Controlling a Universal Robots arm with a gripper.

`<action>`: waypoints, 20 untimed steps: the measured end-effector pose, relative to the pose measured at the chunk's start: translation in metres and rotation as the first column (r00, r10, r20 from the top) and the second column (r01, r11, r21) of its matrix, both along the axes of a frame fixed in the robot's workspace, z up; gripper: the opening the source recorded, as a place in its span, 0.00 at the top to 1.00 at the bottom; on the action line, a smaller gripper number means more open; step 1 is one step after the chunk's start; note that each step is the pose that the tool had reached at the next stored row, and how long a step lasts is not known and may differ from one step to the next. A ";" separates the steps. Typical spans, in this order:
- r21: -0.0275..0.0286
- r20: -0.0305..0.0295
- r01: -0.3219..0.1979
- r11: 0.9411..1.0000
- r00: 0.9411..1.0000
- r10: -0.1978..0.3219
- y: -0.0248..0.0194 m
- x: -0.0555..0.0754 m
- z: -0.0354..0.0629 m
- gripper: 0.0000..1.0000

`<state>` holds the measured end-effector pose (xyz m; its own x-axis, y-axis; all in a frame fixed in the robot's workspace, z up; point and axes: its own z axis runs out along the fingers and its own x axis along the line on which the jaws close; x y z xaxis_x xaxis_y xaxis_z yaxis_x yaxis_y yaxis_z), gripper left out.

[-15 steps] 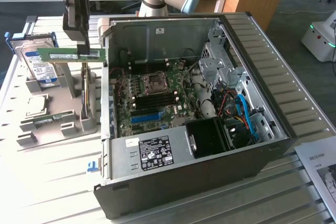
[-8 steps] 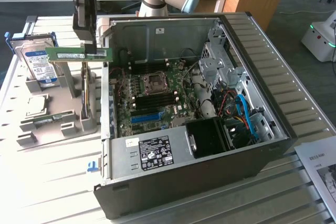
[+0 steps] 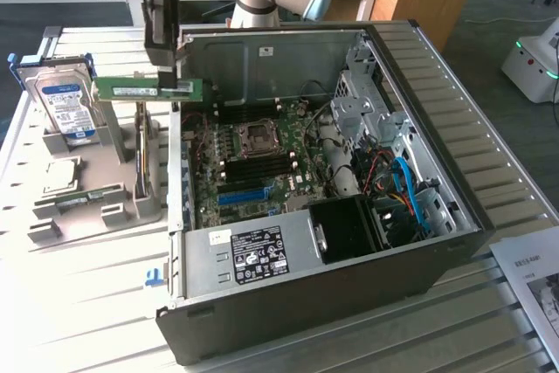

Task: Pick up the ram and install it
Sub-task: 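Pick up the ram and move it above insertion slot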

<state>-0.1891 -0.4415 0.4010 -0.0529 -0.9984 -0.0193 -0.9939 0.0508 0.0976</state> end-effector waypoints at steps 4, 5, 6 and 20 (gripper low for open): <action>0.000 0.000 0.000 1.000 1.000 0.000 0.0000 0.010 0.0000 0.88; 0.000 0.000 0.000 1.000 1.000 0.000 0.0000 0.013 0.0000 0.88; 0.000 0.000 0.000 1.000 1.000 0.000 0.0000 0.015 0.0000 0.88; 0.000 0.000 0.000 1.000 1.000 0.000 0.0000 0.054 0.0000 0.88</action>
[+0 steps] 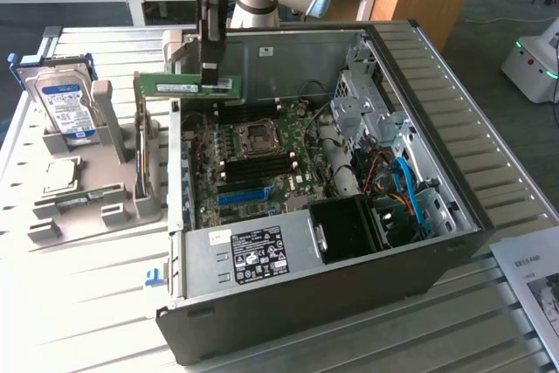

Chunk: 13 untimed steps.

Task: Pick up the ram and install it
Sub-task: 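Pick up the ram and move it above insertion slot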

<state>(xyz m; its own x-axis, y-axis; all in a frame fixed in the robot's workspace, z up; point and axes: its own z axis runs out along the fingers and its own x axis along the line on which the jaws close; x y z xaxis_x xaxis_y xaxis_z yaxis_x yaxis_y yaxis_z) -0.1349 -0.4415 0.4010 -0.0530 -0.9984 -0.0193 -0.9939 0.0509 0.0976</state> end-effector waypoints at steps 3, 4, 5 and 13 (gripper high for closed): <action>0.000 0.000 0.000 1.000 1.000 0.000 0.0000 0.009 -0.0001 0.88; 0.000 0.000 0.000 1.000 1.000 0.000 0.0000 0.012 0.0000 0.88; 0.000 0.000 0.000 1.000 1.000 0.000 0.0000 0.015 0.0000 0.88; 0.000 0.000 0.000 1.000 1.000 0.000 0.0000 0.039 0.0000 0.88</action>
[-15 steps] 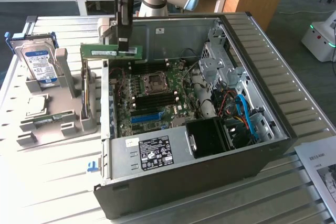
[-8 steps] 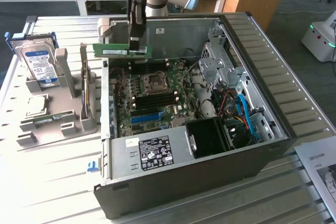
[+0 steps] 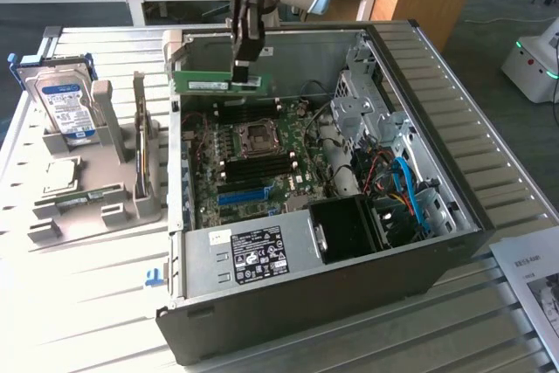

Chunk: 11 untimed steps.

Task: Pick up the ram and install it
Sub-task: 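Pick up the ram and move it above insertion slot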

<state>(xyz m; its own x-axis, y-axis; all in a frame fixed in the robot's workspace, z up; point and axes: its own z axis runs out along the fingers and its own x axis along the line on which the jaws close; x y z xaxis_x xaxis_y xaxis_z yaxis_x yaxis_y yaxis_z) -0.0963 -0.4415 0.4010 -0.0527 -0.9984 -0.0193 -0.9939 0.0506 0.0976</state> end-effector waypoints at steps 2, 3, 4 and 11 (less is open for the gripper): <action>0.000 0.000 0.000 1.000 1.000 0.000 0.0000 0.005 0.0000 0.88; 0.000 0.000 0.000 1.000 1.000 0.000 0.0000 0.008 0.0000 0.88; 0.000 0.000 0.000 1.000 1.000 0.000 0.0000 0.011 0.0000 0.88; 0.000 0.000 0.000 1.000 1.000 0.000 0.0000 0.033 0.0000 0.88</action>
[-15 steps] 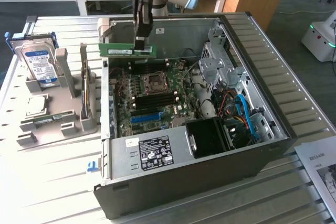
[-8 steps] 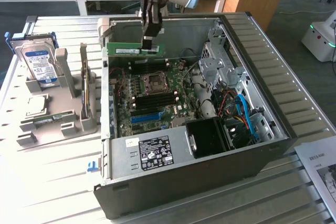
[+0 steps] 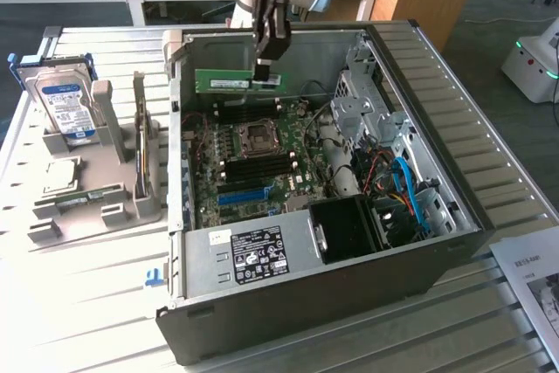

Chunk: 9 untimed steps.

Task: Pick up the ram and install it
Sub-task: 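Pick up the ram and move it above insertion slot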

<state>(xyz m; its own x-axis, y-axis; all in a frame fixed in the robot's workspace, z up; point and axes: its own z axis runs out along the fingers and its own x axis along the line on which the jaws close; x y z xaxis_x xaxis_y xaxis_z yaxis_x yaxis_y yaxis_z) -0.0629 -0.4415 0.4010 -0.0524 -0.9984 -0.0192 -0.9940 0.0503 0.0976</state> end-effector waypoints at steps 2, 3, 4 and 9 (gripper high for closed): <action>0.000 0.000 0.000 1.000 1.000 0.000 0.0000 0.006 0.0000 0.88; 0.000 0.000 0.000 1.000 1.000 0.000 0.0000 0.009 0.0000 0.88; 0.000 0.000 0.000 1.000 1.000 0.000 0.0000 0.012 0.0000 0.88; 0.000 0.000 -0.001 1.000 1.000 0.001 0.0000 0.018 0.0000 0.88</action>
<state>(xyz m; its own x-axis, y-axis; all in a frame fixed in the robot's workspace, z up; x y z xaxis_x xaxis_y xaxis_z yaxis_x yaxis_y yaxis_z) -0.0450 -0.4415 0.4010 -0.0513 -0.9985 -0.0194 -0.9940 0.0492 0.0976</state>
